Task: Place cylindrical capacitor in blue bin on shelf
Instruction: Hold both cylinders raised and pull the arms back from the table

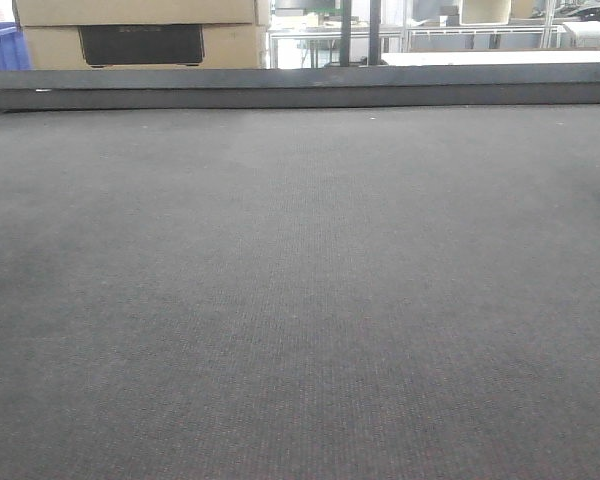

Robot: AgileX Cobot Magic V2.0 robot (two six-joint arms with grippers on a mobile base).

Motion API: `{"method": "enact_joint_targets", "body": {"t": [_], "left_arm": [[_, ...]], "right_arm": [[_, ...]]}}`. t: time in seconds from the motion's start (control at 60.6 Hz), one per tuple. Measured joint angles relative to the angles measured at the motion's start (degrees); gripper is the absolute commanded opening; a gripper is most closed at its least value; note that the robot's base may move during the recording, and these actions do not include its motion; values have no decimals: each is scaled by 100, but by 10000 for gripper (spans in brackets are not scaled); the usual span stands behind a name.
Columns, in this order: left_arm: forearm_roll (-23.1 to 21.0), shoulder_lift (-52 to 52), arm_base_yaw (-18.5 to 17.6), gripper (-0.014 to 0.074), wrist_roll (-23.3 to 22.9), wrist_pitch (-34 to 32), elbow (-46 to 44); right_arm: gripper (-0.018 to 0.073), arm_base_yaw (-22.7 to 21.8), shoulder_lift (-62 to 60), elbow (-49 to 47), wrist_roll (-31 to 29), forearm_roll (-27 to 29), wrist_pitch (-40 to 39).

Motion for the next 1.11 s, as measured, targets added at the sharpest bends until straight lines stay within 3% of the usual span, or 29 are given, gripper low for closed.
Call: {"method": "enact_joint_targets", "body": {"t": [0.495,0.644,0.858,0.99,1.106], "left_arm": [[-9,708,283,577,295,21,-642],[-9,732,323,385,295,21,-737],[26,732,323,-113,308,32,-794],[26,665,323,-111,308,240,-794],[26,278,323,-111,308,1008,-794]], "right_arm": [[-162,0,0,0,0,-11,75],[-162,0,0,0,0,-22,134],[-162,0,0,0,0,-22,188],[-162,0,0,0,0,-22,193],[-162,0,0,0,0,-22,231]]}}
